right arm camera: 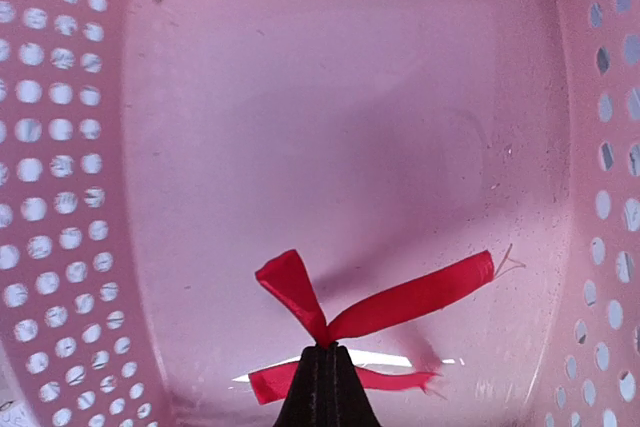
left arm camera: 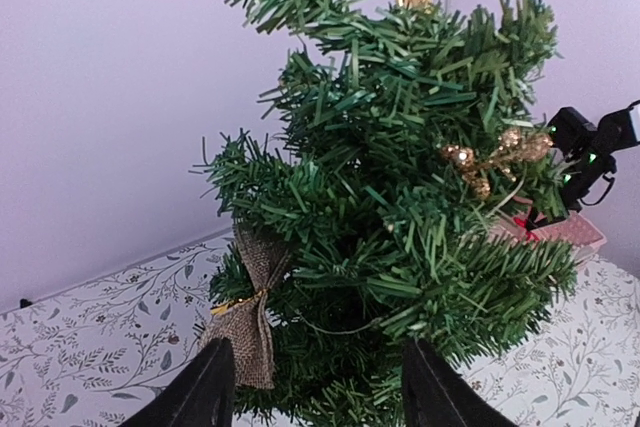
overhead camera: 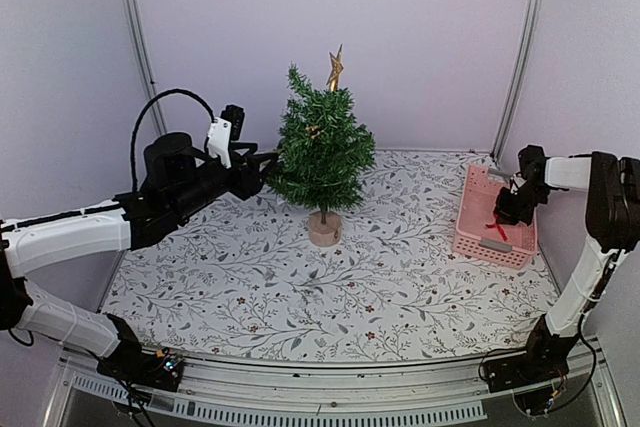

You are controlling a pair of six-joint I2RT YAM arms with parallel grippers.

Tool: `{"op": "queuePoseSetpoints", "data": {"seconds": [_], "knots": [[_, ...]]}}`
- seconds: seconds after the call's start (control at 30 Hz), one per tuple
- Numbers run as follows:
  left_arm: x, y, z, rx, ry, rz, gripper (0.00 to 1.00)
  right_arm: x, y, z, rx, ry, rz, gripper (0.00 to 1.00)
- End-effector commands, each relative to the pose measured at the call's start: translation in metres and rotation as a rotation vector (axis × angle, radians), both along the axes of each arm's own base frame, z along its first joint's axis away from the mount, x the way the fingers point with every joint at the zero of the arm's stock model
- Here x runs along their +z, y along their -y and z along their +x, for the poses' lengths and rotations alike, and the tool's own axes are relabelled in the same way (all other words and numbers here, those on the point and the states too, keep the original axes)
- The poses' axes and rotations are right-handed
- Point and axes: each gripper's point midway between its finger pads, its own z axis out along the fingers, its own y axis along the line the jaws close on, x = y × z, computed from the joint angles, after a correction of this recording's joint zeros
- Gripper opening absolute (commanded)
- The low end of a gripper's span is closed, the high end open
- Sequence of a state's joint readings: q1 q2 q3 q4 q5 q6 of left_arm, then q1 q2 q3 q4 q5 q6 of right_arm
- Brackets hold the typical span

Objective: Decorate the small christmas tree

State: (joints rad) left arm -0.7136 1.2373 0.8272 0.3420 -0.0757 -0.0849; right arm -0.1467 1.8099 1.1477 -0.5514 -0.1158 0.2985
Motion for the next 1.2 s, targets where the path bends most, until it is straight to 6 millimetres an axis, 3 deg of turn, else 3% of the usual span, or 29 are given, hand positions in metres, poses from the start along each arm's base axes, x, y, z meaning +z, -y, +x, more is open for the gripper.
{"op": "queuePoseSetpoints", "data": {"seconds": [0.0, 0.2, 0.37, 0.53, 0.7, 0.8, 0.9, 1.17], "knots": [[0.005, -0.008, 0.009, 0.031, -0.014, -0.030, 0.60, 0.081, -0.013, 0.018, 0.026, 0.189, 0.074, 0.00], [0.006, -0.015, 0.011, 0.054, -0.028, -0.070, 0.62, 0.157, -0.039, 0.024, 0.085, 0.347, 0.196, 0.00], [0.008, -0.024, 0.012, 0.071, -0.027, -0.093, 0.61, 0.231, -0.081, 0.028, 0.212, 0.479, 0.300, 0.00], [0.005, -0.031, 0.014, 0.084, -0.036, -0.095, 0.61, 0.300, -0.142, 0.021, 0.357, 0.586, 0.495, 0.00], [0.005, -0.030, 0.015, 0.076, -0.039, -0.094, 0.61, 0.347, -0.228, -0.010, 0.553, 0.623, 0.732, 0.00], [0.004, -0.028, 0.015, 0.064, -0.043, -0.092, 0.61, 0.362, -0.269, -0.028, 0.648, 0.605, 0.842, 0.00], [0.003, -0.027, 0.014, 0.056, -0.045, -0.093, 0.61, 0.363, -0.300, -0.039, 0.708, 0.564, 0.900, 0.00], [0.003, -0.029, 0.010, 0.049, -0.049, -0.098, 0.60, 0.357, -0.350, -0.053, 0.788, 0.498, 0.989, 0.00]]}}
